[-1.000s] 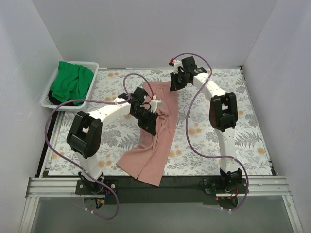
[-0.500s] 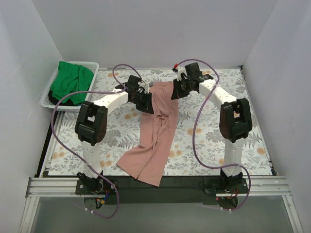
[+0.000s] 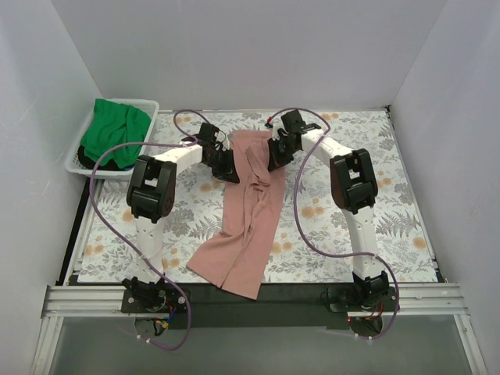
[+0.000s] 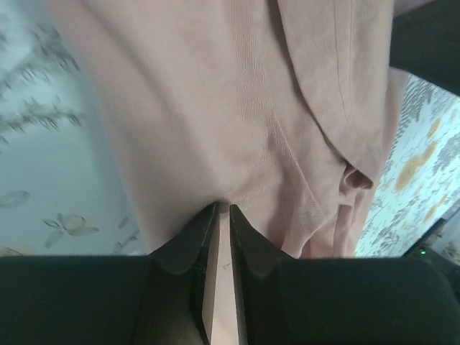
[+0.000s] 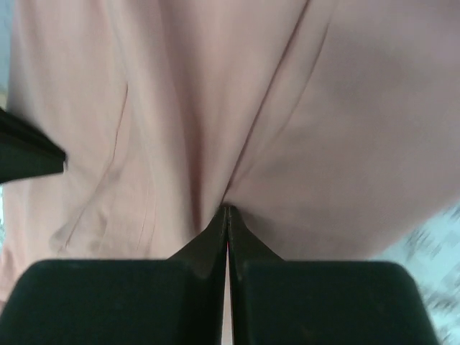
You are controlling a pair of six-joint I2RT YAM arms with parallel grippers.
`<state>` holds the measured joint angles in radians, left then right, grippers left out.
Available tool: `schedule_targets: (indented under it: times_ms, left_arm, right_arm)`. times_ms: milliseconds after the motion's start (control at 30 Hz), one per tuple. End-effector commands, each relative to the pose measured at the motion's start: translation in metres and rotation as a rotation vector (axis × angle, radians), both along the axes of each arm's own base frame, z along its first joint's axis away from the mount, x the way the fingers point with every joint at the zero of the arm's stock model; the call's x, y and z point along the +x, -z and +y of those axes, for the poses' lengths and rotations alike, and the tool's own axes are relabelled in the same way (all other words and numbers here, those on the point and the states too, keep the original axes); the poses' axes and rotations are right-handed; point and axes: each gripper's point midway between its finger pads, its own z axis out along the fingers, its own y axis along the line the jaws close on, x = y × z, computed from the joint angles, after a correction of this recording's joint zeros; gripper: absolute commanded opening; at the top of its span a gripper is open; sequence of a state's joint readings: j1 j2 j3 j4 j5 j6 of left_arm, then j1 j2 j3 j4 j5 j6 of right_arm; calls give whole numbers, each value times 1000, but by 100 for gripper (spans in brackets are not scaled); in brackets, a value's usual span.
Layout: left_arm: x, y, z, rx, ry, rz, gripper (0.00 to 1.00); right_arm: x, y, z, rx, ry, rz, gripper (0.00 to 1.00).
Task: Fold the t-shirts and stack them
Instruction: Fold the tshirt
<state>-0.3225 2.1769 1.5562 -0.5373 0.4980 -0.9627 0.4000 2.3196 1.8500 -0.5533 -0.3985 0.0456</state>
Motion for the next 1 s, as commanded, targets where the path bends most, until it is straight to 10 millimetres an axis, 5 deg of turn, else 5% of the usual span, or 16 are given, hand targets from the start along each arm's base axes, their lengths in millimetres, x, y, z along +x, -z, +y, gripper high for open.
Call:
schedule_targets:
  times_ms: [0, 33, 100, 133, 200, 300, 400, 467, 500, 633, 667, 733, 767, 800, 967]
  left_arm:
    - [46, 13, 28, 55, -92, -76, 11]
    - [53, 16, 31, 58, -98, -82, 11]
    - [64, 26, 37, 50, -114, -74, 11]
    - [76, 18, 35, 28, -116, -98, 11]
    - [90, 22, 41, 14, -141, -109, 13]
    - [114, -6, 42, -57, -144, -164, 17]
    - [126, -56, 48, -81, -123, -280, 21]
    - [117, -72, 50, -77, -97, -313, 22]
    - [112, -97, 50, -82, -74, -367, 23]
    - [72, -106, 53, -80, -56, -339, 23]
    - [61, -104, 54, -83, -49, -321, 23]
    - [25, -101, 50, -121, -6, -278, 23]
    - [12, -113, 48, -144, 30, -303, 23]
    - [-14, -99, 46, -165, 71, -251, 24]
    - [-81, -93, 44, -171, 283, -275, 27]
  right_arm:
    - [45, 7, -2, -32, 17, -95, 1]
    - [51, 24, -2, -43, 17, -85, 1]
    - [87, 1, 5, 1, 31, -180, 1]
    - [97, 11, 7, 3, 32, -190, 1]
    - [123, 0, 9, -4, 36, -297, 1]
    - [137, -31, 10, 26, 36, -408, 10]
    - [136, -90, 10, 58, 20, -499, 22]
    - [117, -134, 8, 89, -4, -536, 26]
    - [109, -146, 6, 102, -16, -541, 29]
    - [48, -180, 3, 175, -78, -486, 31]
    - [24, -162, 4, 188, -105, -390, 29]
    - [-10, -162, 10, 226, -158, -313, 25]
    - [-35, -137, 7, 205, -172, -214, 24]
    - [-53, -138, 13, 209, -209, -203, 24]
    - [-120, -102, 15, 173, -312, -98, 24]
